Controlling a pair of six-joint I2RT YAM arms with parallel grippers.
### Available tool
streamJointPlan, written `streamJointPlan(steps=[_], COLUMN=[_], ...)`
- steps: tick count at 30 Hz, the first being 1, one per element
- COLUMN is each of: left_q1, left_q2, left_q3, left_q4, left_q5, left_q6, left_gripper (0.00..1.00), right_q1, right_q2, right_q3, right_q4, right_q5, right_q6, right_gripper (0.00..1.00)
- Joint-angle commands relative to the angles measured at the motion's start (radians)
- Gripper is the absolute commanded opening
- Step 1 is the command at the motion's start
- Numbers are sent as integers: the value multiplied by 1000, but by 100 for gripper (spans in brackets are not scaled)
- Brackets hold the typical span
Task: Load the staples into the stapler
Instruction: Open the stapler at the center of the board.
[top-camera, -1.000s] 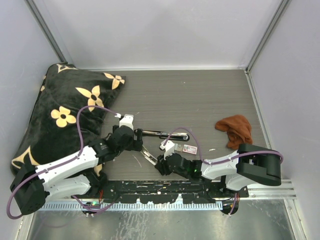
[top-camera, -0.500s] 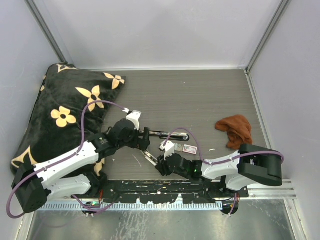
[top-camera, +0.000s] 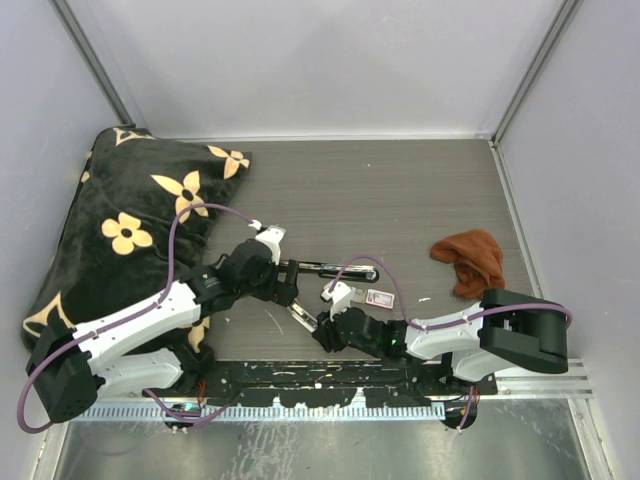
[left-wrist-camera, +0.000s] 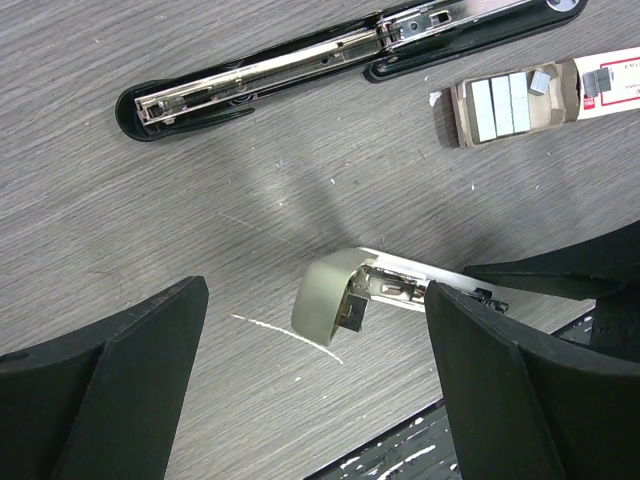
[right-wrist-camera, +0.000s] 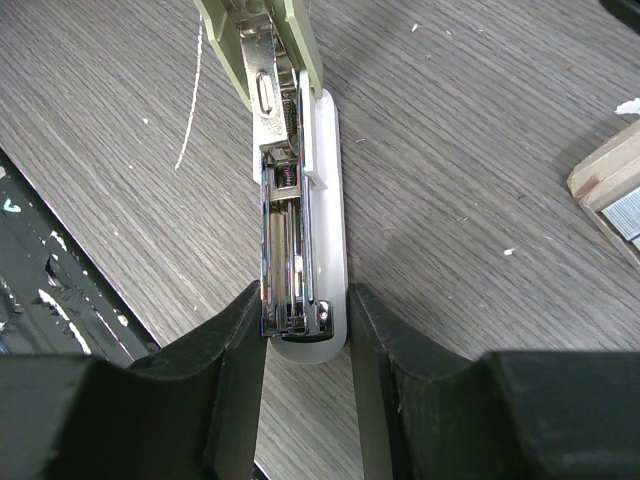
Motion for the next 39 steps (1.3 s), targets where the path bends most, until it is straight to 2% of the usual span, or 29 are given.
streamJointPlan(steps=[1, 13, 17, 23, 30, 35, 39], left_q1=[7, 8, 9, 9, 8, 10, 35], left_q2=[-37, 0, 5, 14, 2, -42, -56], left_q3=[17, 35, 43, 57, 66, 102, 220], left_q4=[5, 14, 24, 28, 26, -4, -125], left_q5=[11, 94, 97, 104, 91, 32, -14], left_q6=[2, 32, 34, 40, 42, 34, 24], left_gripper=[92, 96, 98, 99, 100, 99, 98], right_q1=[4, 4, 4, 4, 4, 3, -5], right_q2=[4, 21, 22, 4, -51, -175, -290], right_q3=[-12, -10, -8, -20, -34, 5, 106], right_q4=[-18, -22, -28, -28, -43, -162, -407], right_q5=[-6, -6, -1, 3, 17, 58, 167], right_q6=[8, 18, 18, 19, 29, 45, 87], right_gripper=[23, 35, 43, 60, 66, 71, 75])
